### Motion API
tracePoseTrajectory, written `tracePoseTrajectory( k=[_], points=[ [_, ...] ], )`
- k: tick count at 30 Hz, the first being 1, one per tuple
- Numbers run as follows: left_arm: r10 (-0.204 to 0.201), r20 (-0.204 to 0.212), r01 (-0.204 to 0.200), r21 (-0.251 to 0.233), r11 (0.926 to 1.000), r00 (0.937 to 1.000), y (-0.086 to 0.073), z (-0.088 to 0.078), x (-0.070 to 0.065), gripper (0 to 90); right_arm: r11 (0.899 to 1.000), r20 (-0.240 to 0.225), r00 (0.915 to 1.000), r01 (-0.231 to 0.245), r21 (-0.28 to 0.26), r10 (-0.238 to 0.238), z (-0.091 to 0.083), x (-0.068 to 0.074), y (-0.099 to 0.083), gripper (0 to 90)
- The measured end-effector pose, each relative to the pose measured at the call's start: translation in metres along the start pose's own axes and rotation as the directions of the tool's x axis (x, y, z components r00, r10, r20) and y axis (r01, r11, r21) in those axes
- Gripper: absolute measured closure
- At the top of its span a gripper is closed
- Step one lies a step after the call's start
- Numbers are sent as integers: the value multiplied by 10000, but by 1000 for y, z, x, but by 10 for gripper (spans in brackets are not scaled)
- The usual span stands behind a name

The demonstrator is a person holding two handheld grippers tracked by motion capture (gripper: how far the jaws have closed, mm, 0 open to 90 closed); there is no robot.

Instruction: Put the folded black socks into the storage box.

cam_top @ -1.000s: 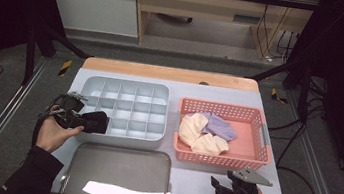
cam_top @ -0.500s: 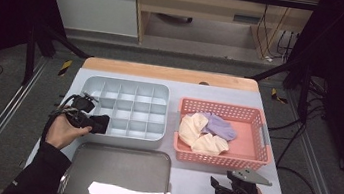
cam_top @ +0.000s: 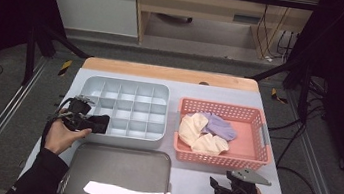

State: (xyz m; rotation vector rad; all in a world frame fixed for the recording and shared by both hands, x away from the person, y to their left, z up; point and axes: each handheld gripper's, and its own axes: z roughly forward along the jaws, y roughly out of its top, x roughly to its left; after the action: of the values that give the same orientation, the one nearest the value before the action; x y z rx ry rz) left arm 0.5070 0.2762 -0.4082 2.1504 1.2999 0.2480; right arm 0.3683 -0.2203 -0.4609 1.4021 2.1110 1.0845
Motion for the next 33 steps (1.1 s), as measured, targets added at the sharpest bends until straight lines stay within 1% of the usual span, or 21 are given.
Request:
tracePoseTrajectory(
  k=[1,2,3,4,5,6,8,10,13,15,16,18,20,21,23,25,28,29,31,33],
  points=[
    [-42,11,43,-338,9994,10000,-2,-2,1,506,10000,1,10000,-20,-8,20,0,0,0,354],
    [-28,31,30,-561,9984,10000,-3,-3,1,482,10000,-4,10000,-41,-16,41,0,0,0,354],
    [-62,145,75,-969,9953,9999,-5,-6,0,471,10000,-3,10000,-50,-9,50,-1,0,0,354],
    [-95,228,122,-1211,9926,9997,-5,-7,-1,476,10000,-3,10000,-52,-16,52,-1,0,0,354],
    [-47,165,70,-1418,9899,9999,-6,-7,-3,488,10000,-4,10000,-51,-9,51,0,0,0,354],
    [50,-105,-65,-1457,9893,9999,-6,-6,-4,515,10000,-3,10000,-29,-9,29,0,0,0,354],
    [60,-341,-113,-1595,9871,9994,-7,-2,-7,571,10000,-9,10000,-15,9,15,0,0,0,354],
    [-197,-411,121,-1760,9843,9990,-7,0,-6,623,10000,-1,10000,-4,0,4,0,0,0,355],
    [-383,-640,273,-1650,9859,9972,-8,2,-7,676,10000,-26,10000,-61,5,61,-1,-1,0,355],
    [-280,-916,168,-1209,9925,9954,-7,4,-9,697,10000,-17,10000,-21,2,21,0,-1,0,355],
    [-297,-968,197,-1027,9945,9949,-6,6,-9,704,10000,-23,10000,-8,5,8,0,0,0,355],
    [-428,-1007,364,-652,9972,9940,-3,9,-8,710,10000,-11,10000,8,23,-7,0,0,0,355],
    [-386,-1030,342,-440,9984,9939,-1,13,-7,710,10000,-28,10000,-4,36,4,0,0,0,355],
    [-355,-1055,315,-395,9987,9938,-1,14,-7,710,10000,-29,10000,8,31,-8,0,0,0,355],
    [-327,-999,293,-350,9990,9945,-1,14,-6,708,10000,-45,10000,-14,34,14,0,0,0,355],
    [-253,-917,236,-204,9995,9955,0,15,-6,702,10000,-57,10000,-14,51,14,1,0,0,355],
    [-178,-995,180,16,9998,9949,2,16,-7,695,9999,-74,10000,44,95,-43,2,1,0,355],
    [-164,-997,167,21,9999,9949,3,17,-7,687,9999,-99,10000,13,112,-12,2,2,0,355],
    [-192,-882,173,-226,9996,9959,2,16,-6,662,9999,-95,9999,33,104,-33,1,2,0,354],
    [-158,-608,119,-641,9979,9980,-2,12,-5,597,10000,-90,10000,22,62,-22,1,0,0,353]
  ],
)
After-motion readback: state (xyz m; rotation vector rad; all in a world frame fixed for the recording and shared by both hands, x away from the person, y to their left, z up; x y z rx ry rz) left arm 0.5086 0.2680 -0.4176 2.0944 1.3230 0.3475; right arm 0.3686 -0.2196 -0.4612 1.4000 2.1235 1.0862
